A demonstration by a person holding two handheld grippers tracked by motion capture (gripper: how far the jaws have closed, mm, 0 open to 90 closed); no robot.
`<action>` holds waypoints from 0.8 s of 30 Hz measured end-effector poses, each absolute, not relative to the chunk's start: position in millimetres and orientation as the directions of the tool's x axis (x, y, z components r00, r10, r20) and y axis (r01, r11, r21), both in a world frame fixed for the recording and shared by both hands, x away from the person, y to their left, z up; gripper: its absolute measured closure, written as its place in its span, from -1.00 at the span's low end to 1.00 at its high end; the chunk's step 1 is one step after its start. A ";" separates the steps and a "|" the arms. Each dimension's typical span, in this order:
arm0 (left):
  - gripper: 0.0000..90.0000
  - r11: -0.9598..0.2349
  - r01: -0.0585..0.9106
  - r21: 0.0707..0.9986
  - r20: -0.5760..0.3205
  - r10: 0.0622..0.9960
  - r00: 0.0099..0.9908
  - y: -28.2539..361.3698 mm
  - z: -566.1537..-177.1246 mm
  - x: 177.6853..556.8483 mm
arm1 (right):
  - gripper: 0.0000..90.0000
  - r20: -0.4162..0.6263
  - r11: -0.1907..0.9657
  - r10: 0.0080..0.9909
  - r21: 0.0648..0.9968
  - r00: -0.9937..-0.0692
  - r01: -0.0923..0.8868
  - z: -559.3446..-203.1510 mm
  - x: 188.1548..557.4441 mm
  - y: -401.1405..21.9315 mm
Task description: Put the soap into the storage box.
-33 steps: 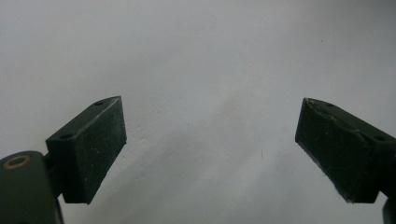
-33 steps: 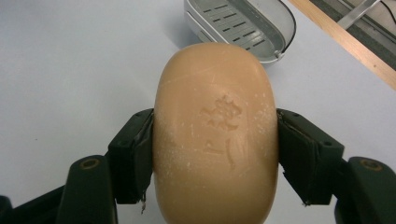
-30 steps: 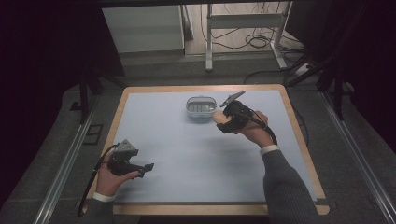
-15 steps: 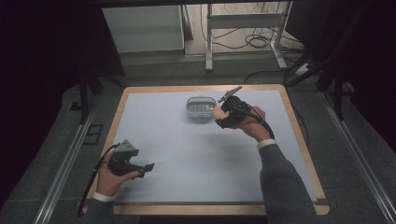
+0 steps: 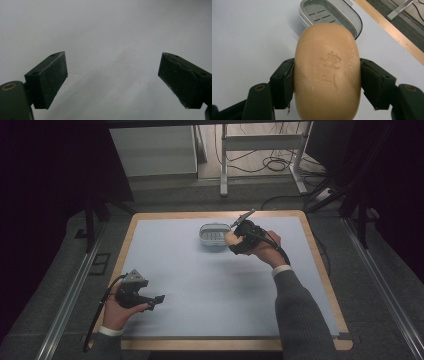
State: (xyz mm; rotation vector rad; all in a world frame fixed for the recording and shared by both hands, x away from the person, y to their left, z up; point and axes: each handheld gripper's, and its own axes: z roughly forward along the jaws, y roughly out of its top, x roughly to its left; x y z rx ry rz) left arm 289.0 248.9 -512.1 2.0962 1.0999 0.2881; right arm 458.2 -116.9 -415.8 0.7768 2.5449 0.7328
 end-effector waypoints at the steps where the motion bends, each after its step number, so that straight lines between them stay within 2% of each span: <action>1: -0.80 -0.358 0.617 0.701 -0.134 0.783 0.607 248.7 -512.4 289.1 | -0.27 -0.198 0.712 0.599 0.575 -0.776 0.403 -416.2 458.9 -116.3; 24: -0.80 -0.366 0.617 0.697 -0.133 0.779 0.613 248.4 -512.6 289.4 | -0.27 -0.199 0.717 0.594 0.571 -0.779 0.401 -417.1 479.0 -104.9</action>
